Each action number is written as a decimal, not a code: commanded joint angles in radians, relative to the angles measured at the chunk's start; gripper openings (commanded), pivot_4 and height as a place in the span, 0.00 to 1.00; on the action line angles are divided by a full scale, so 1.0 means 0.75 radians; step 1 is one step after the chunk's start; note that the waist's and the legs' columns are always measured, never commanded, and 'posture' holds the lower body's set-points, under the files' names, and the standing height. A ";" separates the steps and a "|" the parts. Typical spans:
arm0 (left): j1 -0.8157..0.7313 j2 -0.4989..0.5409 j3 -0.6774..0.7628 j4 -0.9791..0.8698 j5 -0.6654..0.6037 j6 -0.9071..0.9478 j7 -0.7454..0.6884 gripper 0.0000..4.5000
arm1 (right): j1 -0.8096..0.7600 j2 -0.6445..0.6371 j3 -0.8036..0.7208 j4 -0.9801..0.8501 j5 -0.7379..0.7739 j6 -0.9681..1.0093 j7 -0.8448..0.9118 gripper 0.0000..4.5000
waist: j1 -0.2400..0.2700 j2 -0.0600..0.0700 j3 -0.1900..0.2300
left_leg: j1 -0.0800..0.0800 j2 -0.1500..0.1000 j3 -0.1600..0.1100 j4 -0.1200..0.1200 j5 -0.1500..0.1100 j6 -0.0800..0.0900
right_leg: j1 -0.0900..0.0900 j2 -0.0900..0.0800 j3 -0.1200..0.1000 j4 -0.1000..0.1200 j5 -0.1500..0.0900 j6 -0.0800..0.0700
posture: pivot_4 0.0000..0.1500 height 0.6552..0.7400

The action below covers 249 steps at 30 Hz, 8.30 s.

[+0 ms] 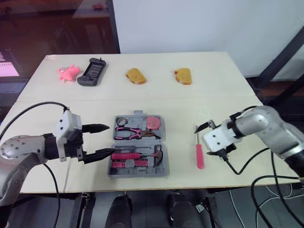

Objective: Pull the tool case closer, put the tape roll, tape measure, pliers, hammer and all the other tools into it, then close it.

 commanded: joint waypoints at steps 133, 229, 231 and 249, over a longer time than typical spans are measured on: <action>0.093 -0.092 0.043 0.269 0.175 -0.483 -0.188 1.00 | -0.260 0.390 -0.192 -0.591 0.593 1.980 -0.584 0.09 | -0.002 -0.005 0.006 | 0.013 0.000 0.000 -0.003 0.003 -0.005 | 0.013 0.000 0.000 0.000 -0.003 -0.007 | 1.00 0.77; 0.658 -0.269 0.117 0.265 0.328 -0.801 -0.099 1.00 | -0.397 0.987 0.254 -0.391 0.776 1.804 -0.548 0.61 | -0.032 -0.014 0.000 | -0.002 0.001 -0.001 -0.001 0.003 -0.005 | -0.005 0.000 -0.001 0.010 -0.002 -0.007 | 1.00 0.77; 0.643 -0.263 0.116 0.268 0.322 -0.791 -0.105 1.00 | -0.322 0.968 0.252 -0.352 0.741 1.670 -0.519 0.52 | -0.034 -0.014 0.000 | -0.001 0.001 -0.001 -0.001 0.003 -0.005 | -0.004 0.000 -0.001 0.010 0.001 -0.003 | 1.00 0.77; 0.612 -0.164 0.148 0.303 0.290 -0.740 -0.220 1.00 | -0.060 1.021 0.343 -0.103 0.476 1.135 -0.315 0.01 | -0.031 -0.014 0.000 | 0.000 0.001 -0.001 -0.001 0.003 -0.005 | -0.004 0.000 -0.001 0.011 -0.001 -0.006 | 1.00 0.77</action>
